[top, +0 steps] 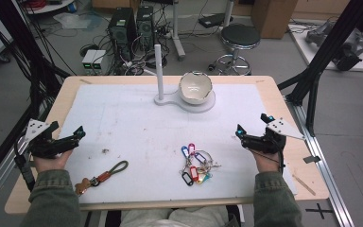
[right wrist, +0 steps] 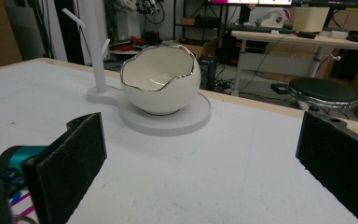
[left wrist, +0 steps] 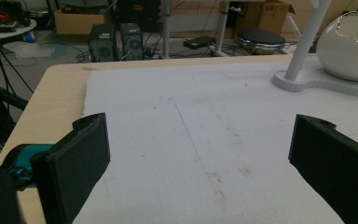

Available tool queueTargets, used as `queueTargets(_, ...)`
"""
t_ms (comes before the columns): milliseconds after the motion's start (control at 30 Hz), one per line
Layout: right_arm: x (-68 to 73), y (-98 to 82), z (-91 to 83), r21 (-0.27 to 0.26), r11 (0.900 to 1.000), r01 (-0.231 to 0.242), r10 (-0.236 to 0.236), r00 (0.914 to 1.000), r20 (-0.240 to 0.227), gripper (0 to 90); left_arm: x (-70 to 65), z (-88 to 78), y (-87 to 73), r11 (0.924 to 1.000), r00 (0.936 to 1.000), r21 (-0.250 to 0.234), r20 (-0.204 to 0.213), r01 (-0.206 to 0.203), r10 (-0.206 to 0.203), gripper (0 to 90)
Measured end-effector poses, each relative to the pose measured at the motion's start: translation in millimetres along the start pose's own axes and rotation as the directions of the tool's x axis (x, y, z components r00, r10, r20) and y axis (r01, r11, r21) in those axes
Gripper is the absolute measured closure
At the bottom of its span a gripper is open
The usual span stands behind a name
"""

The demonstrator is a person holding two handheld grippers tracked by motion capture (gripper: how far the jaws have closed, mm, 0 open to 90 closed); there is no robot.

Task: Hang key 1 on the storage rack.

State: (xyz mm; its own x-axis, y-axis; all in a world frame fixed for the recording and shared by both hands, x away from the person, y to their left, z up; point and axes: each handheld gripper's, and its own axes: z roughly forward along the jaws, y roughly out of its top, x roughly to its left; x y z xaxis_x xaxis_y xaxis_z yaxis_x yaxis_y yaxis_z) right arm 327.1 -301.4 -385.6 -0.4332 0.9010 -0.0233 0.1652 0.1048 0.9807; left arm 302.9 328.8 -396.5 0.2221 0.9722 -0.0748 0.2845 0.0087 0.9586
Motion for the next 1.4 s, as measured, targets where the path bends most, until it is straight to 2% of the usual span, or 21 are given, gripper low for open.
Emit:
queueTargets(500, -0.9, 0.2, -0.4, -0.002, 1.000, -0.011, 0.011, 0.9999, 0.003, 0.6, -1.0, -2.0, 1.2, 1.0000, 0.9999, 0.002, 0.015, 0.007, -0.007, 5.7)
queueTargets(1033, -0.3, -0.7, 1.6, 0.018, 1.000, -0.009, 0.009, 0.9999, -0.004, 0.6, -13.0, -3.4, 5.8, 0.9989, 0.9970, 0.046, 0.076, -0.012, 0.008, 5.7)
queueTargets(1200, -0.3, -0.6, 1.7, 0.017, 1.000, -0.011, 0.011, 0.9999, -0.005, 0.6, -21.9, -4.7, 7.5, 0.9962, 0.9922, 0.077, 0.121, -0.040, 0.030, 5.7)
queueTargets(1400, -0.1, -0.7, 1.7, 0.020, 1.000, -0.015, 0.015, 0.9998, -0.009, 0.6, -30.5, -4.4, 5.6, 0.9907, 0.9872, 0.116, 0.150, -0.072, 0.054, 5.7)
